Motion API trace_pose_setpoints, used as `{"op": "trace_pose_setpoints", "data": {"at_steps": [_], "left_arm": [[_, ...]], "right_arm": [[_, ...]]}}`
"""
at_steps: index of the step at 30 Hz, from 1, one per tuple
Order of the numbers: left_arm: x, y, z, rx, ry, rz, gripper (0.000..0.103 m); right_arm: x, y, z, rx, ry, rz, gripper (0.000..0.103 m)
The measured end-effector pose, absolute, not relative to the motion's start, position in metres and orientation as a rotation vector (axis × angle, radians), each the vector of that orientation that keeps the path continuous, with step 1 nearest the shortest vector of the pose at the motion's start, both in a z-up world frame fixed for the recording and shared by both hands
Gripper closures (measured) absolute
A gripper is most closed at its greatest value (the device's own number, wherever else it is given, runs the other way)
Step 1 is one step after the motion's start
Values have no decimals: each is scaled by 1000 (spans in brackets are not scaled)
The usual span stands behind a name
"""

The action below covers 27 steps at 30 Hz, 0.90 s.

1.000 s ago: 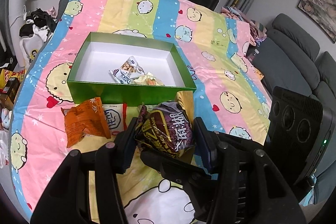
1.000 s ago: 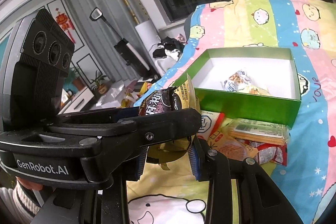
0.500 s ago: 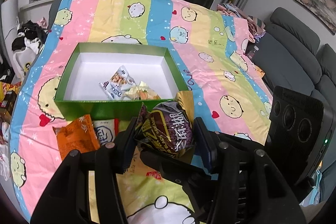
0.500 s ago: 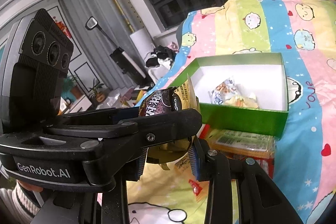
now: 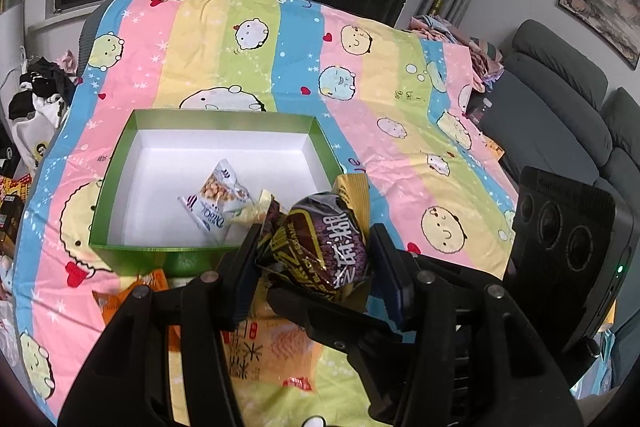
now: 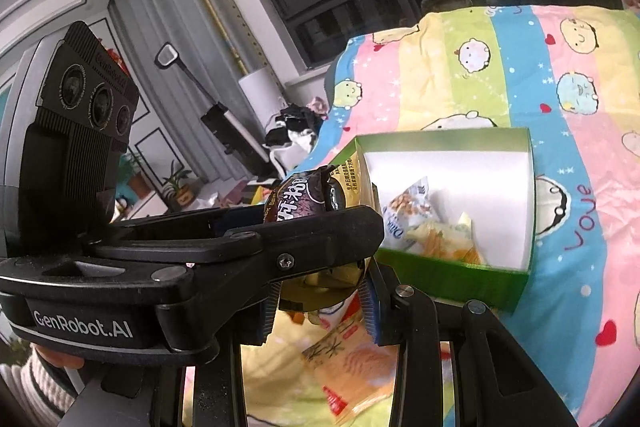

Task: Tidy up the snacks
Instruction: 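Carry the chocolate snack over the green box and lower it inside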

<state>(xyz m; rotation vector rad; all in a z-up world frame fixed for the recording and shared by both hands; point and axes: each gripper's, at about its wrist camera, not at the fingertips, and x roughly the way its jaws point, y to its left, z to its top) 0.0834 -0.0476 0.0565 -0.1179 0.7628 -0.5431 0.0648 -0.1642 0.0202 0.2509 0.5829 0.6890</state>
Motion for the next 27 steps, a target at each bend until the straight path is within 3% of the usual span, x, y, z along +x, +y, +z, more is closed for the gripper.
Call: {"op": "trace_pose_setpoints", "data": {"at_steps": [27], "left_arm": [[183,-45,20,-225,841,-526,49]], "right_arm": [[162,-157,-2,233,690,629,66]]}}
